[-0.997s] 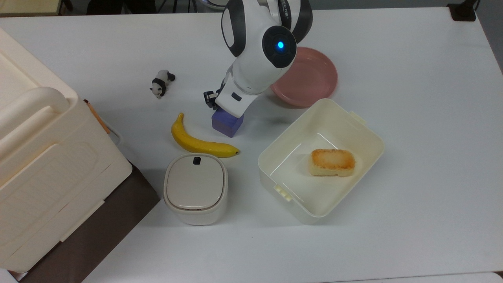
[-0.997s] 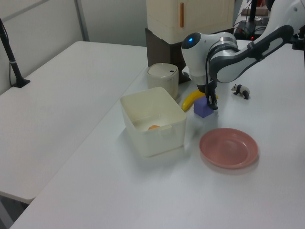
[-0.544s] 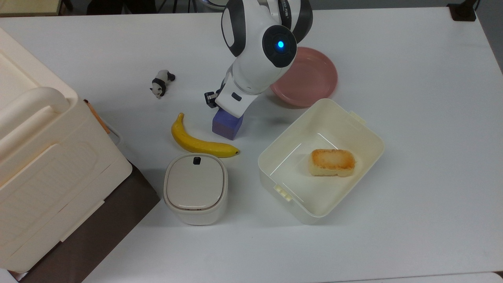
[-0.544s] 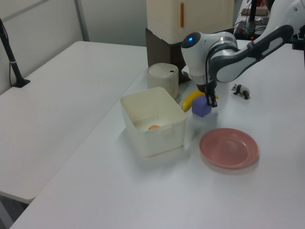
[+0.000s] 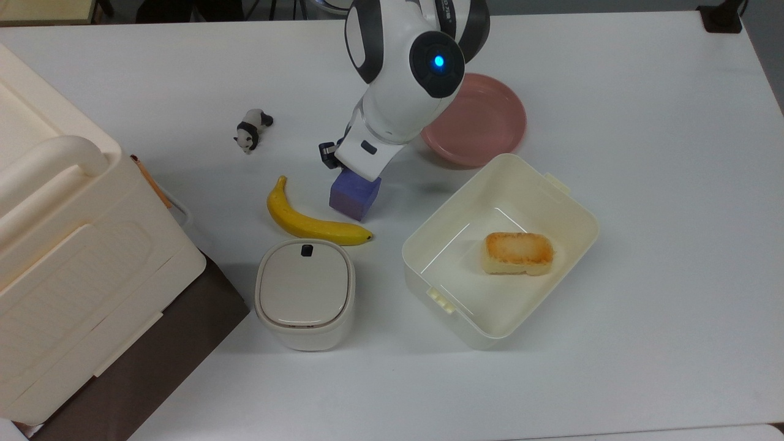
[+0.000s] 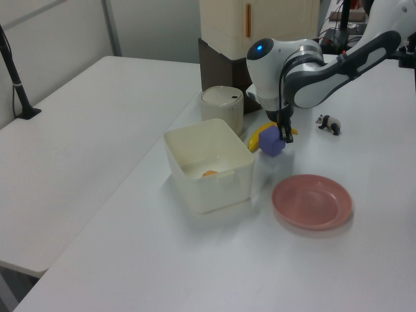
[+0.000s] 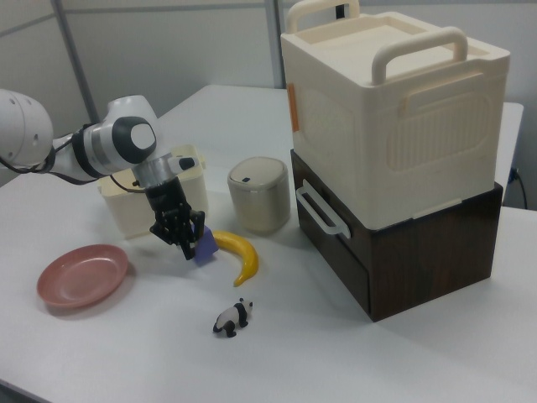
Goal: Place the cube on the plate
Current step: 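Lift the purple cube and carry it over the pink plate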
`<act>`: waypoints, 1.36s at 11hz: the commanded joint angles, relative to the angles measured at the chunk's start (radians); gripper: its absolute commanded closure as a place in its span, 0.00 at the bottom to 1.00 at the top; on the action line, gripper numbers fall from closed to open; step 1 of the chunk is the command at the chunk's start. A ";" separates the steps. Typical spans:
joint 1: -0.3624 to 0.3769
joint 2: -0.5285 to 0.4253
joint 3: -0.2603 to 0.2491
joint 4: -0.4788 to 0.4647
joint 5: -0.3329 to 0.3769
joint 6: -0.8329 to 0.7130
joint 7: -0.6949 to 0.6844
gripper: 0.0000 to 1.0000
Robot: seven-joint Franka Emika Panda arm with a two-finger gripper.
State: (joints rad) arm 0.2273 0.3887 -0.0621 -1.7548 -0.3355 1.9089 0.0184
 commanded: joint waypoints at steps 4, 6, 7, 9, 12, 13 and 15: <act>0.011 -0.108 0.069 -0.018 0.016 -0.102 0.047 1.00; 0.012 -0.122 0.157 -0.018 0.013 -0.187 0.078 1.00; 0.014 -0.126 0.200 -0.020 0.013 -0.218 0.107 1.00; 0.015 -0.125 0.298 -0.020 0.012 -0.261 0.164 1.00; 0.018 -0.116 0.401 -0.029 0.009 -0.271 0.259 1.00; 0.026 -0.108 0.419 -0.029 0.007 -0.286 0.276 1.00; 0.035 -0.105 0.423 -0.028 0.007 -0.303 0.282 0.75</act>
State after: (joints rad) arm 0.2478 0.2926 0.3617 -1.7717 -0.3327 1.6393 0.2750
